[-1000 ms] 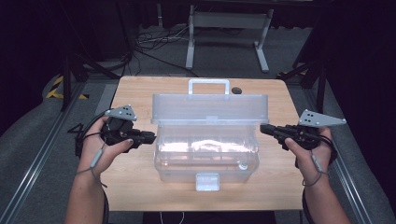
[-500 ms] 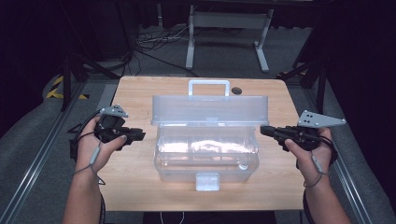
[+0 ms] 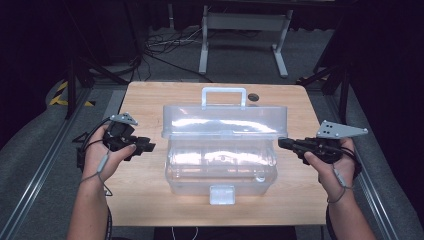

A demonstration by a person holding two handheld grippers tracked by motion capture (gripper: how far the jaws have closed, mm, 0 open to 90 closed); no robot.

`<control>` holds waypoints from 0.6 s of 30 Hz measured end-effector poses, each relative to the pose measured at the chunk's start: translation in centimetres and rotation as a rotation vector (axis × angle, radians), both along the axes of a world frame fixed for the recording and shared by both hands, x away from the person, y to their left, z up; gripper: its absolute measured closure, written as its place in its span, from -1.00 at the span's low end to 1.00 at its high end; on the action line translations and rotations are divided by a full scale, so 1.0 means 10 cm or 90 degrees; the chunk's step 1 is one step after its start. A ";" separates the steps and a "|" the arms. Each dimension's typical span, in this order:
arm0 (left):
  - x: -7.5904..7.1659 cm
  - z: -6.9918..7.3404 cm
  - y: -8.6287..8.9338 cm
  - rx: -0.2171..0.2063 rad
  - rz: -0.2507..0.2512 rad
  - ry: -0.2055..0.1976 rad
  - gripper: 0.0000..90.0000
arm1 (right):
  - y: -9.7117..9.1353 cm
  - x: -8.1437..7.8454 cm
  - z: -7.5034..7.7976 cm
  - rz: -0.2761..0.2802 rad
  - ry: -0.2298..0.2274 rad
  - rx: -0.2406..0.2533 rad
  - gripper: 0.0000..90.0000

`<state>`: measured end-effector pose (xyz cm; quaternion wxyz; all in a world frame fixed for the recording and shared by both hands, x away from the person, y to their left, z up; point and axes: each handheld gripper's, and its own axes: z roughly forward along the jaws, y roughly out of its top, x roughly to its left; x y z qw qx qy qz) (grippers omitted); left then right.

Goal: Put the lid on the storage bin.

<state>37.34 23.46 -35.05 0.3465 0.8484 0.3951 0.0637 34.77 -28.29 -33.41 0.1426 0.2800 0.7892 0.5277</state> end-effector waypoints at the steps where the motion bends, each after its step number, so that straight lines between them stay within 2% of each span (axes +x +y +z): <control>1: 0.01 -0.01 0.00 0.001 0.002 -0.001 0.42 | 0.01 0.00 0.00 0.000 0.003 -0.002 1.00; 18: 0.06 -0.08 0.05 0.008 0.026 0.012 0.21 | 0.01 -0.02 -0.03 0.018 0.041 -0.030 1.00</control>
